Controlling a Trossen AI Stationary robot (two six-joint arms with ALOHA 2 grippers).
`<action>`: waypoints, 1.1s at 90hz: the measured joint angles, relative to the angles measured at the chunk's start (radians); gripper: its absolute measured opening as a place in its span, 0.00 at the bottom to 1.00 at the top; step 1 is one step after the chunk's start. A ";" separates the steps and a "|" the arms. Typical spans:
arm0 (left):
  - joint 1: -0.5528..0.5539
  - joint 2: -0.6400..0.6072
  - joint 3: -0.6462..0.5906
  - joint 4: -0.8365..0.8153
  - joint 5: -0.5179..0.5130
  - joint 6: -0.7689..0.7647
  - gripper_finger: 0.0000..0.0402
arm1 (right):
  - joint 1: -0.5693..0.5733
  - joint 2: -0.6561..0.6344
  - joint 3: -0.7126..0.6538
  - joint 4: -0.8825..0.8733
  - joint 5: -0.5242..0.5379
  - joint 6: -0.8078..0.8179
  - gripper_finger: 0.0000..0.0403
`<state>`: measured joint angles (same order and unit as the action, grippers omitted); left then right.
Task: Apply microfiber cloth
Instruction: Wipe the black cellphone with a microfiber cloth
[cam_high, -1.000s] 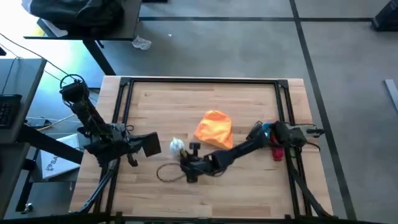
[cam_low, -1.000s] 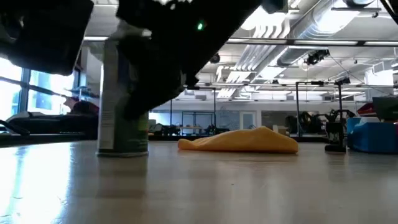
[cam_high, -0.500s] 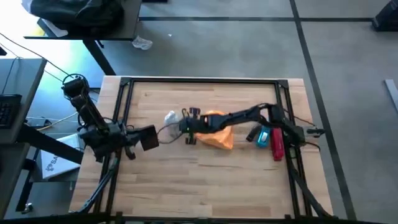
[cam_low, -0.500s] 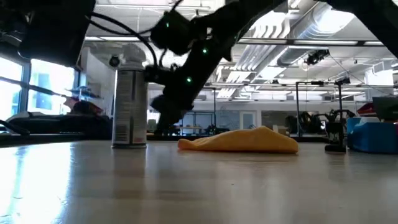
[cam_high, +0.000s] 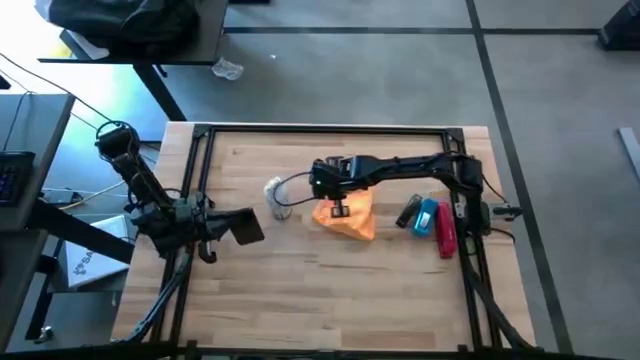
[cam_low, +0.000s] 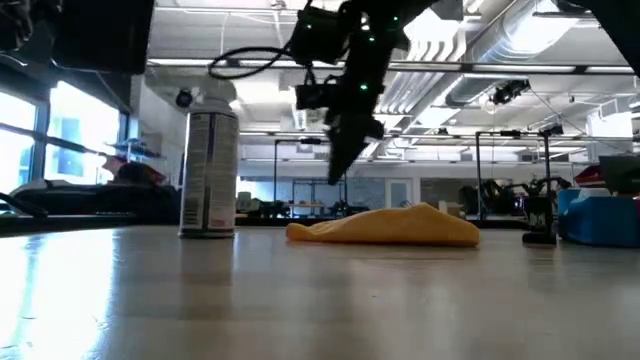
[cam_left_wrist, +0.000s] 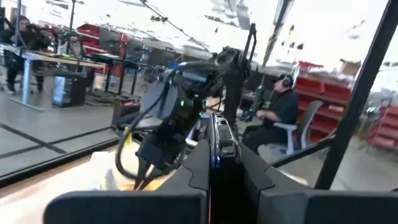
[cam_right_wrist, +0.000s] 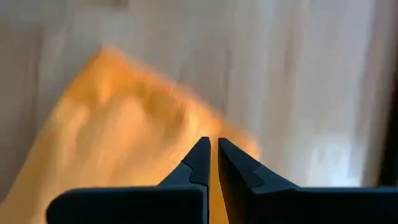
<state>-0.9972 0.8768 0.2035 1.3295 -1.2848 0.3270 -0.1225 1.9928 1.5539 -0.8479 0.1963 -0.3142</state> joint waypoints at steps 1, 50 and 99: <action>0.004 0.000 0.000 0.000 0.002 -0.004 0.03 | 0.001 -0.009 -0.013 0.002 0.001 0.003 0.00; 0.305 0.035 0.000 -0.020 0.494 -0.313 0.03 | 0.093 -0.453 -0.833 0.925 -0.116 0.381 0.08; 0.523 0.083 0.000 -0.063 0.652 -0.446 0.04 | 0.149 -0.275 -0.807 0.949 0.057 0.611 0.52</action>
<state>-0.4746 0.9600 0.2035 1.2663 -0.6327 -0.1188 0.0269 1.7173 0.7471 0.1011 0.2532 0.2968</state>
